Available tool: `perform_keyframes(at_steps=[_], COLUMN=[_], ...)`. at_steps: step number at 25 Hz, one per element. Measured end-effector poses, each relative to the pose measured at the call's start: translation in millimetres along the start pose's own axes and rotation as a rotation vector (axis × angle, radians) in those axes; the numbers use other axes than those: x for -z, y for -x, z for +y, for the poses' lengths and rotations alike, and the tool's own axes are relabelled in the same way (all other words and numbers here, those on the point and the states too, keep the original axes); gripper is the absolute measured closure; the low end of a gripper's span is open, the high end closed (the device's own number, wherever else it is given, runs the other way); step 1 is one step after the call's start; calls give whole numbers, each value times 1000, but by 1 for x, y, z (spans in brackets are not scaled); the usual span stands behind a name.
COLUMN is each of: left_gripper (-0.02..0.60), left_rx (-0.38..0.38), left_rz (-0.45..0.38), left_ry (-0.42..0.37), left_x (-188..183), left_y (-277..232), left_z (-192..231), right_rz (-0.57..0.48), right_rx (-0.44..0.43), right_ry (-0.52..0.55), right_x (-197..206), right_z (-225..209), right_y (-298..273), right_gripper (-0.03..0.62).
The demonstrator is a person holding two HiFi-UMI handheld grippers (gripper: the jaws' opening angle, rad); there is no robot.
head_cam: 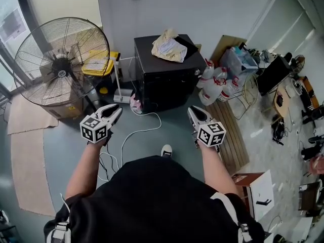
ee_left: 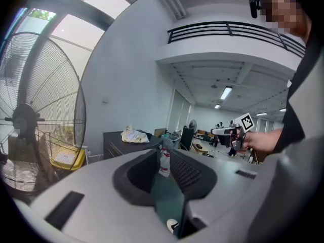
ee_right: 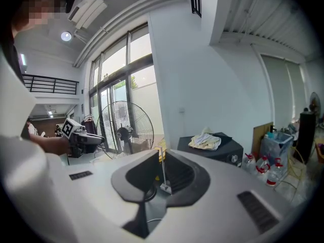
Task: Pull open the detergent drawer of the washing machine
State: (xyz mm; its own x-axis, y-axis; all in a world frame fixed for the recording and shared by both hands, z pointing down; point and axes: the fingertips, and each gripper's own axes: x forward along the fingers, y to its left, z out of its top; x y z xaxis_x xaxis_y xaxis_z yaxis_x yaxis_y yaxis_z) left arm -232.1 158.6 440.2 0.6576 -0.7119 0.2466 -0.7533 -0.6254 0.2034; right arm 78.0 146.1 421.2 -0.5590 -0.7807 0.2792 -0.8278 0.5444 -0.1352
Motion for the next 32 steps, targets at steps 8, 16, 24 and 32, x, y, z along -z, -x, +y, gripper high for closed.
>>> perform_keyframes(at_steps=[8, 16, 24, 32], left_gripper=[492, 469, 416, 397], left_rx=[-15, -9, -37, -61], left_rz=[17, -4, 21, 41], left_ry=[-3, 8, 15, 32], left_x=[-2, -10, -15, -17], left_y=[-17, -45, -76, -110], left_z=[3, 5, 16, 32], right_rz=[-9, 6, 38, 65], right_rx=[-15, -35, -63, -98], right_ry=[-11, -18, -1, 15], right_x=[0, -2, -4, -8], right_z=[-15, -41, -68, -96], right_y=[-10, -24, -50, -83], right_gripper=[551, 472, 416, 388])
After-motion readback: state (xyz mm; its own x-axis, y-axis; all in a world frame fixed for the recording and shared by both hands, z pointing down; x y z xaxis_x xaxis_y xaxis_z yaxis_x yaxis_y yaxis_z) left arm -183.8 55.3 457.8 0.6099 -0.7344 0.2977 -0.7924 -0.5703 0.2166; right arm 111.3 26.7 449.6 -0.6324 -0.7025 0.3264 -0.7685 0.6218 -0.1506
